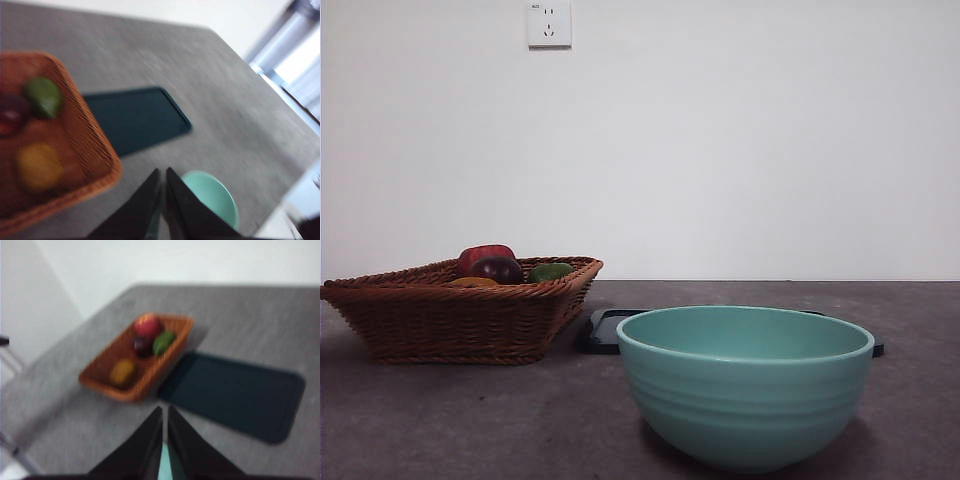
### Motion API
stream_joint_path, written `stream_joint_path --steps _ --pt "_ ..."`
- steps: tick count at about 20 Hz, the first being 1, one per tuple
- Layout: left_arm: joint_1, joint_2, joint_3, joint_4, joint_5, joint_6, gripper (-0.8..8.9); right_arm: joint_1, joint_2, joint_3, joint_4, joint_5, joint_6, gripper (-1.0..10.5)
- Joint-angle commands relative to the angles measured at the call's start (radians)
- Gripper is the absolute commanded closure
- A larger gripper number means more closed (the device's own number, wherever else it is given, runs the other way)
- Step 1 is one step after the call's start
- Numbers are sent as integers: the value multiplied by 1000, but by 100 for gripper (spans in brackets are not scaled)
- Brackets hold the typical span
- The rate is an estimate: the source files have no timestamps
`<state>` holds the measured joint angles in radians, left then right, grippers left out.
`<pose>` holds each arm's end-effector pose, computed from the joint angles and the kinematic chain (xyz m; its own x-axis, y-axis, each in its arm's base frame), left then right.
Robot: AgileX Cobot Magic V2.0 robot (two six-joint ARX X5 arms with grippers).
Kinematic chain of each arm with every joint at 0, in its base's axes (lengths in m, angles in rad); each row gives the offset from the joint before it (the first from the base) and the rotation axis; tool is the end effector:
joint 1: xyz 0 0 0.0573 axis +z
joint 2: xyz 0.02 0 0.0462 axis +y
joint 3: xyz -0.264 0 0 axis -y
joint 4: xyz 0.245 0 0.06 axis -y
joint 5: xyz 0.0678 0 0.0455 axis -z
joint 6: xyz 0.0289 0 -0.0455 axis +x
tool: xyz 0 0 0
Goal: Pick up the wifruite, put it on the bowl, pick up the plate, put it on desk
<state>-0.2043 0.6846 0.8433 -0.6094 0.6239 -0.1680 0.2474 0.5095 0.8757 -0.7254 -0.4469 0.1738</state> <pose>0.1239 -0.0429 0.3287 0.5968 -0.7203 -0.3535 0.5987 0.6931 -0.4014 0.0790 0.0328 0.3430 0.7127 0.6258 -0.3170 -0.5449 0.7785 0.3115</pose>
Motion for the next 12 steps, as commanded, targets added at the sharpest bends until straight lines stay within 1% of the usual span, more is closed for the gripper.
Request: stream_joint_path --steps 1,4,8,12 --pt "-23 12 20 -14 37 34 798 6 11 17 -46 -20 -73 936" --pt "-40 14 20 -57 57 34 798 6 11 17 -98 -49 -85 936" --pt "-56 13 20 -130 58 56 798 6 10 17 -167 -78 -93 936" --pt "-65 13 20 -155 58 82 790 6 10 17 -196 -78 -98 936"
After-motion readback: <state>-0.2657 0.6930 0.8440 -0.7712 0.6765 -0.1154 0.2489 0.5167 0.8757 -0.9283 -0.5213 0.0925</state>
